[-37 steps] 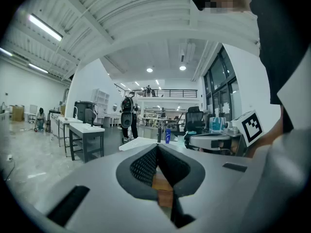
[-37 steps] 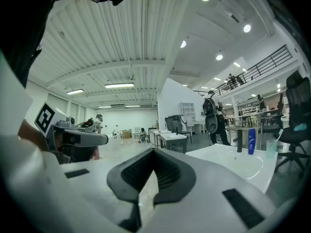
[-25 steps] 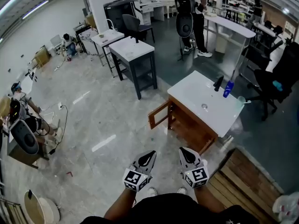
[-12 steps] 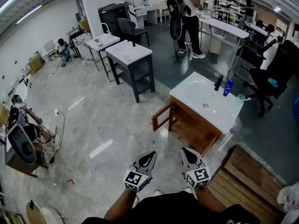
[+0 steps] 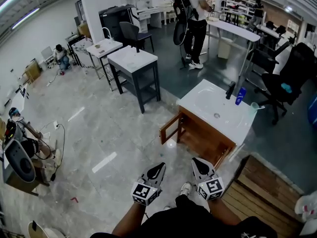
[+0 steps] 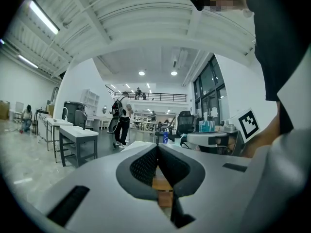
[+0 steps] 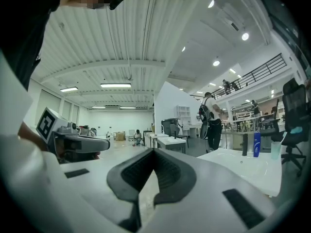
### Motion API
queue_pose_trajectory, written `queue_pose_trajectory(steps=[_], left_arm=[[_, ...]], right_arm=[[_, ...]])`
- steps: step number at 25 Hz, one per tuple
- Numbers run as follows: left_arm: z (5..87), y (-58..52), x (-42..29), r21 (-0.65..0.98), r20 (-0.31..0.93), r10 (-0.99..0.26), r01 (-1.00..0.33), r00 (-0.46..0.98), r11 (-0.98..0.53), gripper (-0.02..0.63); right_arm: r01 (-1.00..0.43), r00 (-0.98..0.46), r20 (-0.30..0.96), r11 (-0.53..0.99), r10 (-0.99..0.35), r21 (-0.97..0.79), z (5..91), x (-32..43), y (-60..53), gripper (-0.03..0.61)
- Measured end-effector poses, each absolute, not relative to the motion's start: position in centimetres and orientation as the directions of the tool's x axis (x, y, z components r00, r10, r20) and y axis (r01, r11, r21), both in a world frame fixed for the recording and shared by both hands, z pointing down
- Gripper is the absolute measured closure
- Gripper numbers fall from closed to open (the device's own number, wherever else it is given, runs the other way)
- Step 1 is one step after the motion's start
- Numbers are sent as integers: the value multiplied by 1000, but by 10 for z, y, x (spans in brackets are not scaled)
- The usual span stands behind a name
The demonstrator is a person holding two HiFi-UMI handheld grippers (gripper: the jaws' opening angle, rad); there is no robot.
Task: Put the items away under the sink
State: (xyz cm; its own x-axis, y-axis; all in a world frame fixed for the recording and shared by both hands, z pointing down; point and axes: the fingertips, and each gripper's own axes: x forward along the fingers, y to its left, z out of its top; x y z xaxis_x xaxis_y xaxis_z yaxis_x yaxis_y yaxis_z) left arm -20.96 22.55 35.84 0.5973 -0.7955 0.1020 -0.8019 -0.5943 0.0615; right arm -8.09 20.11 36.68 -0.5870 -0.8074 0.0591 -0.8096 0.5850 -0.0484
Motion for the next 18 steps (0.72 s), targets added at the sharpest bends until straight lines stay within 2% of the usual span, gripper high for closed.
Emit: queue_pose_trajectory(steps=[10,18], left_arm=[[347,142,-187,50,102,-784,-790,613,-611,598],[340,72,-143,-2,144,-748,-756,648,-655,598]], right_arm=[[-841,-537,36,533,-843,-90,370,-51,127,560],[-858,-497,17,488,-868,-160,379,-8,59,560]])
